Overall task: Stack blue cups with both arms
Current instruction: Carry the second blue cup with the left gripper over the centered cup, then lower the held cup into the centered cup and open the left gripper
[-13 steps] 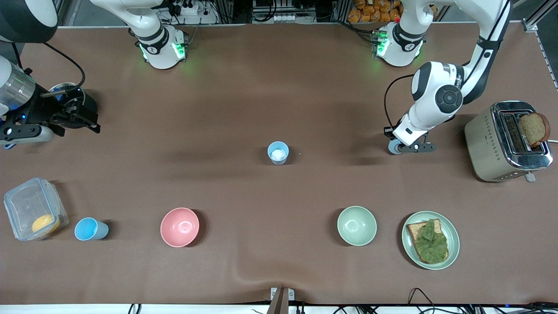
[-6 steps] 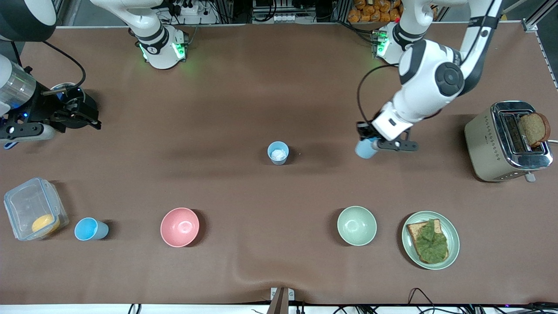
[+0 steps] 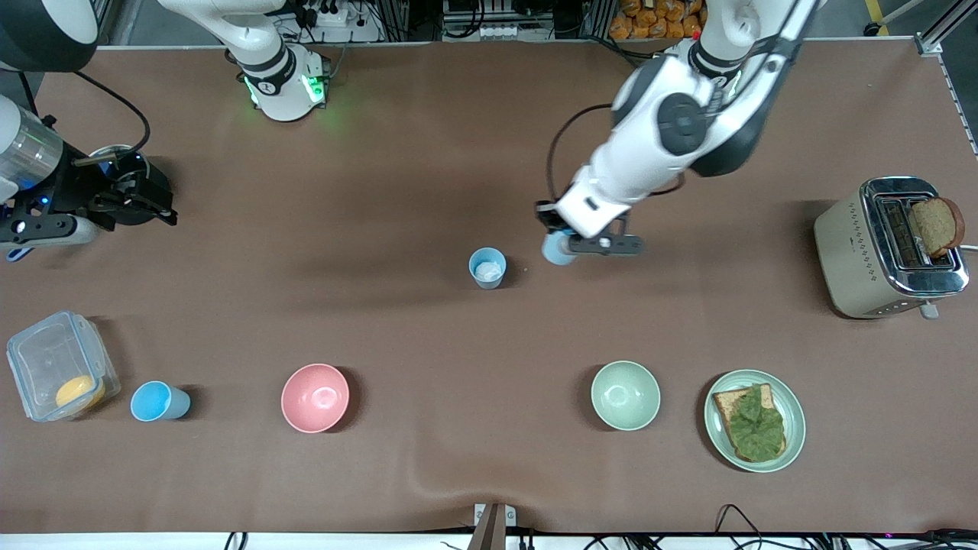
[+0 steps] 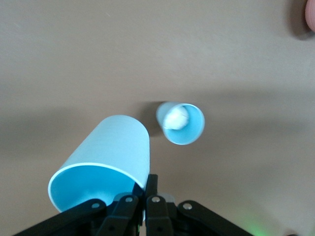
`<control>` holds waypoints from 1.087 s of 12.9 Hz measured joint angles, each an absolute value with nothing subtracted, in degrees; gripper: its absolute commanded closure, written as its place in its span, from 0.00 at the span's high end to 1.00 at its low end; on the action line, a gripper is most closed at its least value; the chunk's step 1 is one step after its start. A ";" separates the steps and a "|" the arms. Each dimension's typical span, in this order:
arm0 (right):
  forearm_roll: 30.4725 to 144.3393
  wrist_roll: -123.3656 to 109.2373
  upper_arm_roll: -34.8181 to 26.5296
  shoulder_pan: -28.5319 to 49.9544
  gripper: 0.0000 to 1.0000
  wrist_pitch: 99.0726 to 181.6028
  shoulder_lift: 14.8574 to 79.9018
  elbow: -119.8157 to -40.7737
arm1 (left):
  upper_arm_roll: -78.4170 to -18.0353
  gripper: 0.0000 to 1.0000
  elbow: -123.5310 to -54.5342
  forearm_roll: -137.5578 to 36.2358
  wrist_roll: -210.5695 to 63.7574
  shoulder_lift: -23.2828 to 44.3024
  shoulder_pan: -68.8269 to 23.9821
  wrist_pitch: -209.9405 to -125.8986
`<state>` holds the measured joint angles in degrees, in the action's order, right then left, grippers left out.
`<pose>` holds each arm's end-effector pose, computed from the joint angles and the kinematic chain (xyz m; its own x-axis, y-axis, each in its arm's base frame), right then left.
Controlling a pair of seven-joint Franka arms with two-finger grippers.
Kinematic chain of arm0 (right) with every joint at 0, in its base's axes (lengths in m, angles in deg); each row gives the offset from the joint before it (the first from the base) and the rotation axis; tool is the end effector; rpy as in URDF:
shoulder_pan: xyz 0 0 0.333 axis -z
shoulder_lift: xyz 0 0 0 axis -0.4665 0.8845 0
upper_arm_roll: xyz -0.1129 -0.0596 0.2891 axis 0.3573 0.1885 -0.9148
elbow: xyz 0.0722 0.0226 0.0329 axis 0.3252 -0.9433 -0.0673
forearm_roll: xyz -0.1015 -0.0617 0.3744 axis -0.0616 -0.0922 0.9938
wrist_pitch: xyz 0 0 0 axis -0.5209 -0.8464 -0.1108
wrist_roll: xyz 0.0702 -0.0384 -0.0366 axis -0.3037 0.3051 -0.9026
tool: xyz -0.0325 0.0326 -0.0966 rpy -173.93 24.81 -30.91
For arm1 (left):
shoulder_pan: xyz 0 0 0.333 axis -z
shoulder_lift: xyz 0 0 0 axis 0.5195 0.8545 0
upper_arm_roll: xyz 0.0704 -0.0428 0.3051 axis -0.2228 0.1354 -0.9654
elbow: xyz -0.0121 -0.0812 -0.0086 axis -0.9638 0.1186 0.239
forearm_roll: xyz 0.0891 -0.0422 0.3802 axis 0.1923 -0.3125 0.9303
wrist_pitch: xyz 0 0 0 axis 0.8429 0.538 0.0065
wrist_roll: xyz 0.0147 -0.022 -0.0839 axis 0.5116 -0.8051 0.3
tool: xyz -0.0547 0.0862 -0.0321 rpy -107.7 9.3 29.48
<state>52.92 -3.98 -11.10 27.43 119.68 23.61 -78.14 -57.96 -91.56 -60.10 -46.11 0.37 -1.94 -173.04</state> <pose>0.5565 0.0226 0.5792 0.9976 0.0633 -0.0280 0.0620 -0.9971 -0.0433 0.5005 -0.3982 0.4156 0.9880 0.0749 -0.1350 0.1119 -0.9498 0.2922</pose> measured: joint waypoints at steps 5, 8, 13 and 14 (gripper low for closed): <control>52.91 -3.98 -11.08 27.44 1.00 119.41 23.61 -78.14 | -66.05 0.00 -80.27 -60.12 -36.76 10.09 8.95 -170.44; 52.91 -3.98 -11.06 27.44 1.00 119.40 23.61 -78.14 | -69.73 0.00 -76.02 -62.01 -32.25 14.24 14.48 -170.38; 52.91 -3.98 -11.06 27.45 1.00 119.28 23.61 -78.14 | -72.58 0.00 -72.93 -63.54 -30.59 18.14 18.82 -170.80; 52.91 -3.98 -11.06 27.45 1.00 119.27 23.61 -78.14 | -72.61 0.00 -72.80 -63.55 -30.59 18.58 18.89 -170.96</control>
